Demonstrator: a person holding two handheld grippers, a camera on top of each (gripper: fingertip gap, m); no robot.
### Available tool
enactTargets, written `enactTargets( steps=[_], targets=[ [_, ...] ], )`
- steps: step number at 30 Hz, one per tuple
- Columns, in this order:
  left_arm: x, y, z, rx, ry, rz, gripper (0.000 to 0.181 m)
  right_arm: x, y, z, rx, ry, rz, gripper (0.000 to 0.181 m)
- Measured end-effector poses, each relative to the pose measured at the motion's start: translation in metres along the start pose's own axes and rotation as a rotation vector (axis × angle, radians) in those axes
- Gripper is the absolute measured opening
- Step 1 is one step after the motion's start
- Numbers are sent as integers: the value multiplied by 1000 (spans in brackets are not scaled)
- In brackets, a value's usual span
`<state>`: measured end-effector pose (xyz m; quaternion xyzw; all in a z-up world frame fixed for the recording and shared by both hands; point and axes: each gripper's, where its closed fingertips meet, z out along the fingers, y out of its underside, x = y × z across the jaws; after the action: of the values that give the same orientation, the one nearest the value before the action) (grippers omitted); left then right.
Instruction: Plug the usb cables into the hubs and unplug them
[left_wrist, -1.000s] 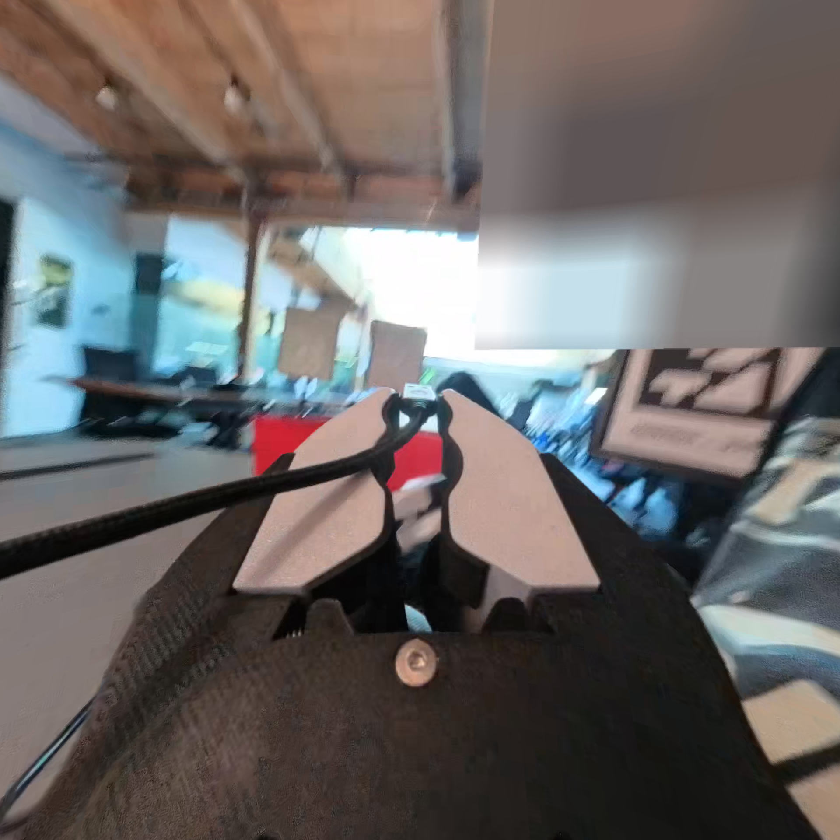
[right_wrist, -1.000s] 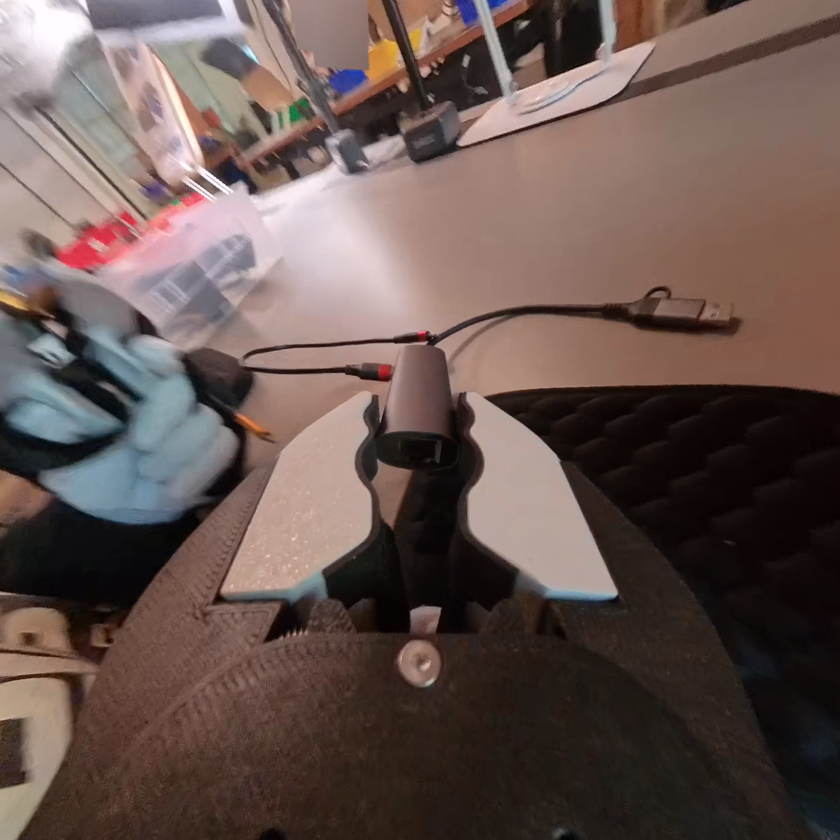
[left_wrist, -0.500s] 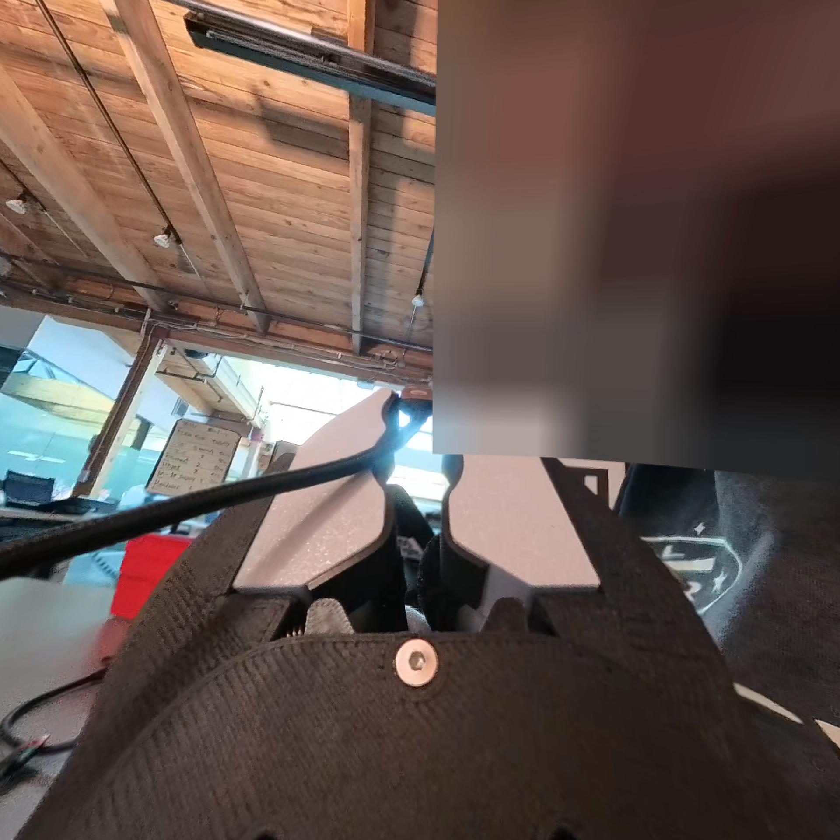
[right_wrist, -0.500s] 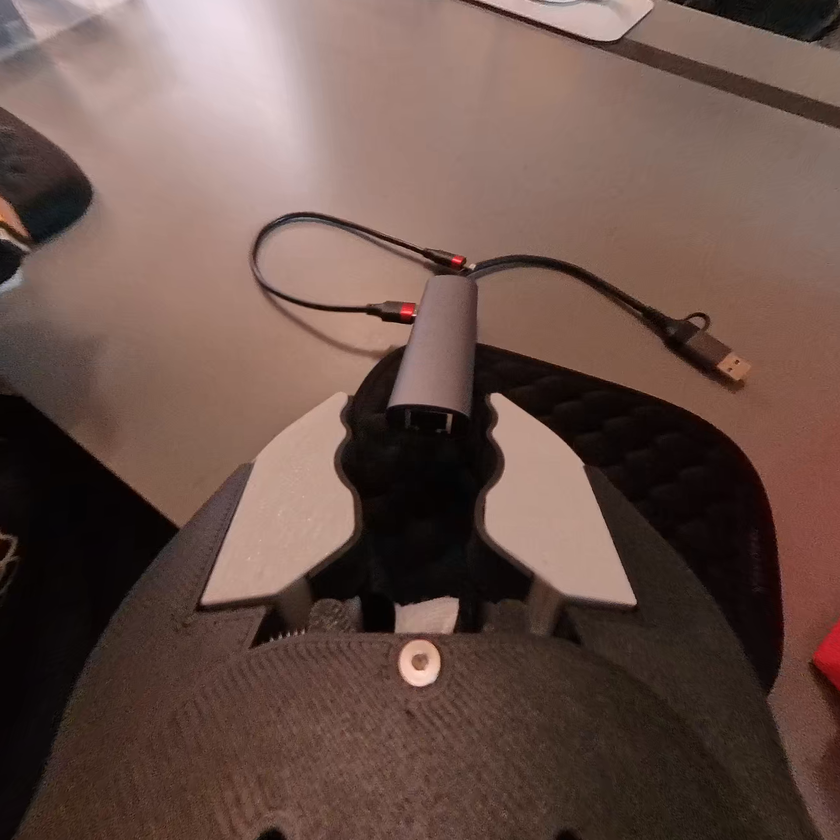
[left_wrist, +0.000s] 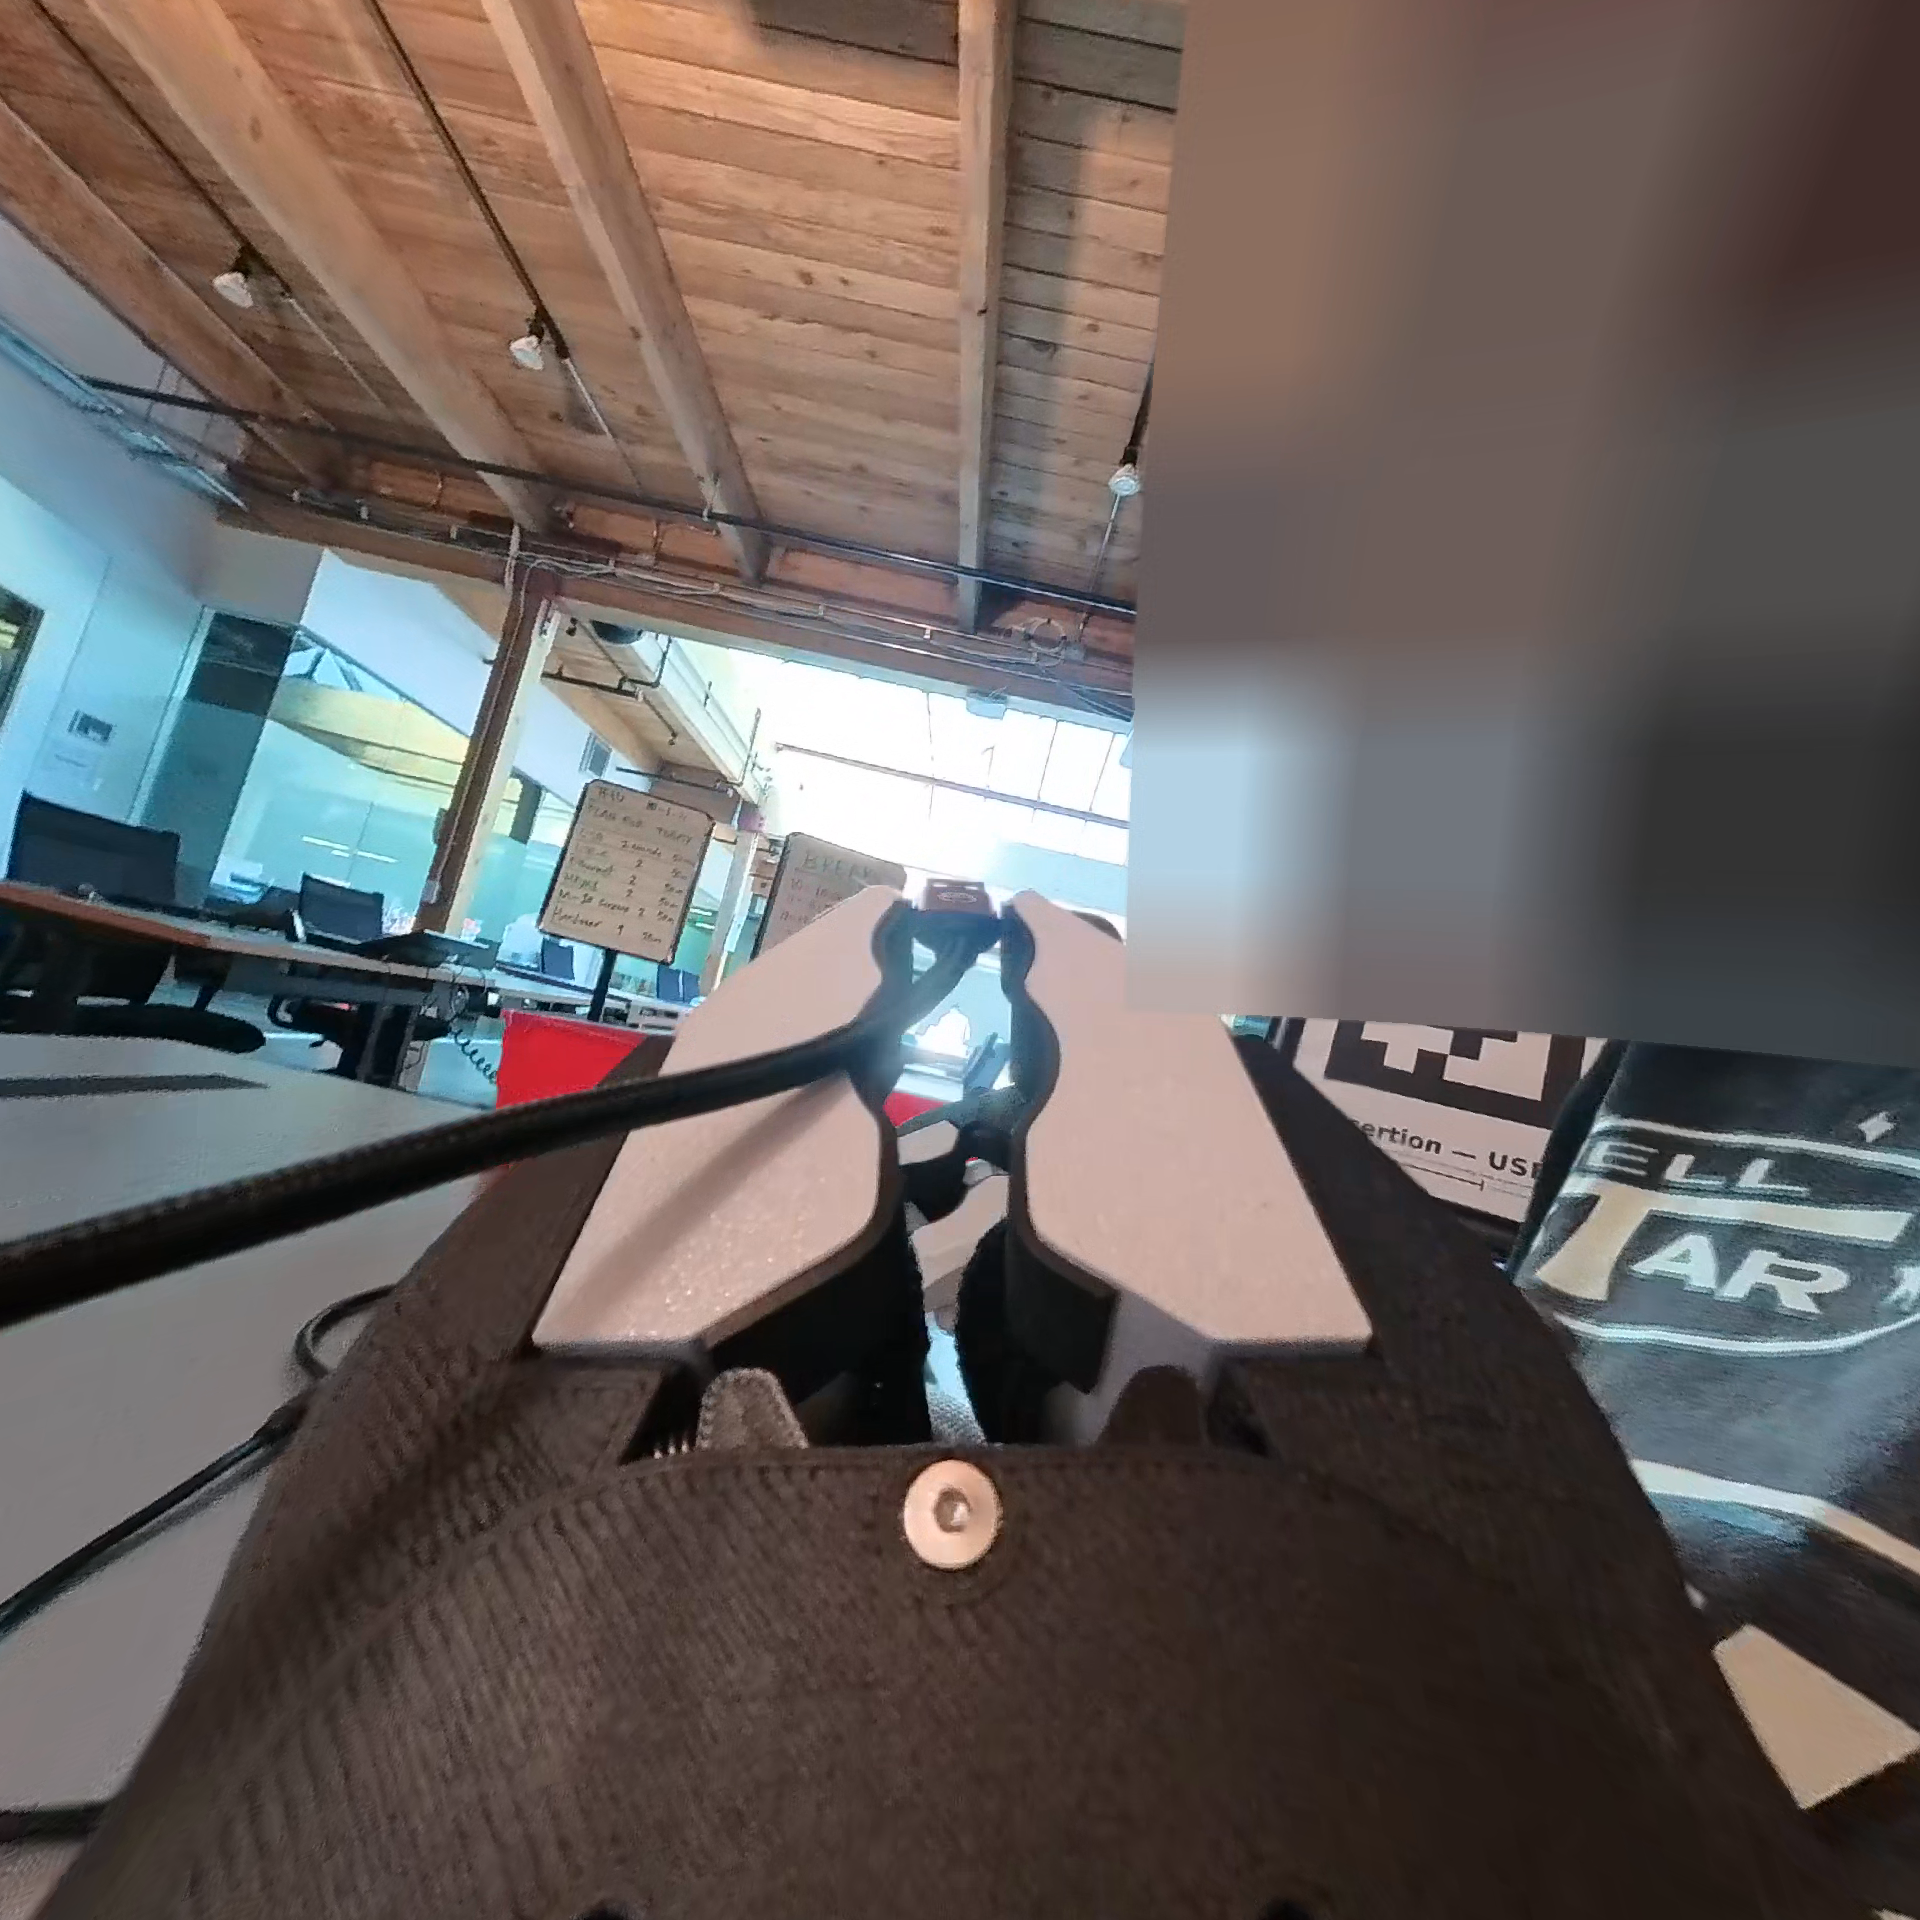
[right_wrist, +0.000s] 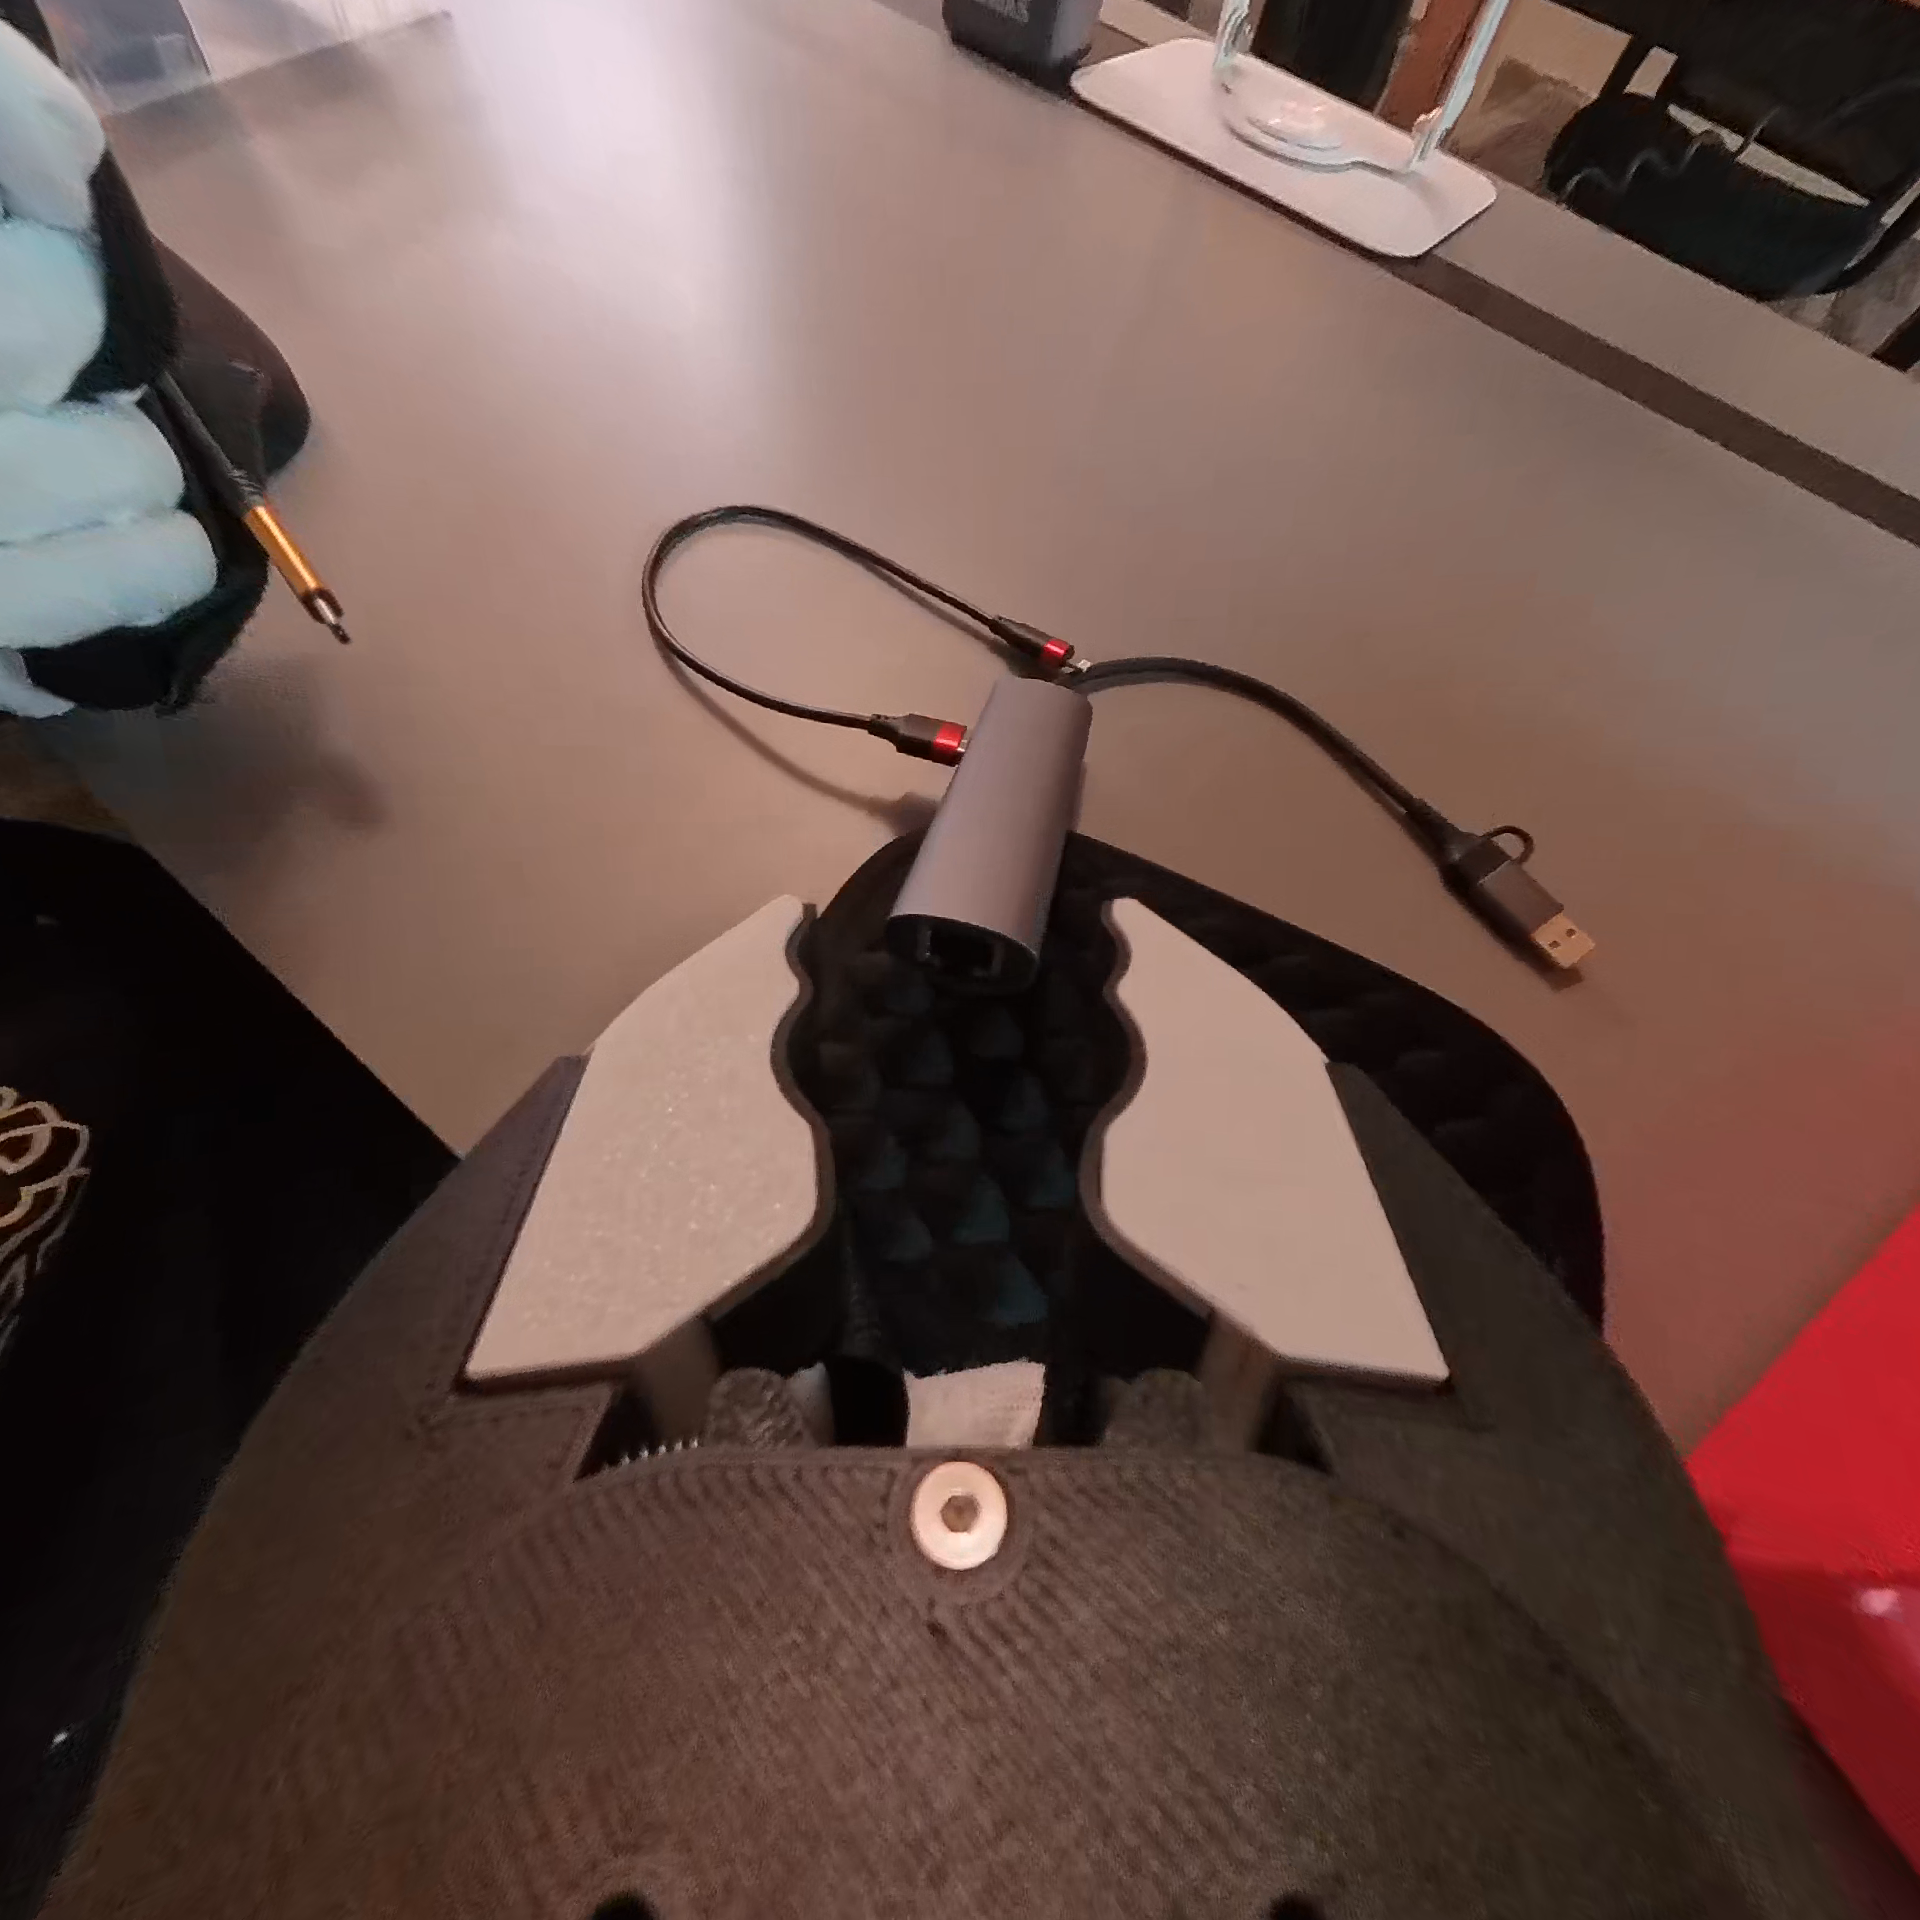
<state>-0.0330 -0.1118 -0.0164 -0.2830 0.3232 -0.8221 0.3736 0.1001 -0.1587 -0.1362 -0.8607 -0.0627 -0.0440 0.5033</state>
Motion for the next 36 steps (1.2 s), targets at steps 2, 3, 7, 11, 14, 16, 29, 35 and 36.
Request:
enactTargets(
  steps=[2, 3, 7, 11, 14, 16, 29, 35, 36],
  targets=[
    [-5, 4, -1, -13, -25, -8, 15, -1, 4, 5, -12, -4, 12, 50],
    [-7, 5, -1, -23, -36, -8, 15, -1, 5, 7, -18, -1, 14, 49],
    [-8, 12, -1, -60, -51, 13, 15, 1, 6, 16, -57, 24, -14, 49],
    [-9, 12, -3, -62, -36, -1, 15, 2, 2, 21, -71, 41, -55, 50],
    [-6, 9, -4, -50, 0, -28, 15, -4, -17, 15, 5, 19, -109, 51],
    [-6, 9, -5, -51, 11, -39, 15, -11, -35, 8, 92, -7, -137, 50],
    [5, 26, 0, -152, 107, -99, 15, -99, -109, -34, 582, -277, -831, 21],
    [13, 36, 3, -213, 163, -127, 15, -109, -114, -24, 554, -317, -1038, 20],
    [14, 37, 3, -221, 166, -129, 15, -109, -113, -22, 545, -325, -1052, 12]
  ],
)
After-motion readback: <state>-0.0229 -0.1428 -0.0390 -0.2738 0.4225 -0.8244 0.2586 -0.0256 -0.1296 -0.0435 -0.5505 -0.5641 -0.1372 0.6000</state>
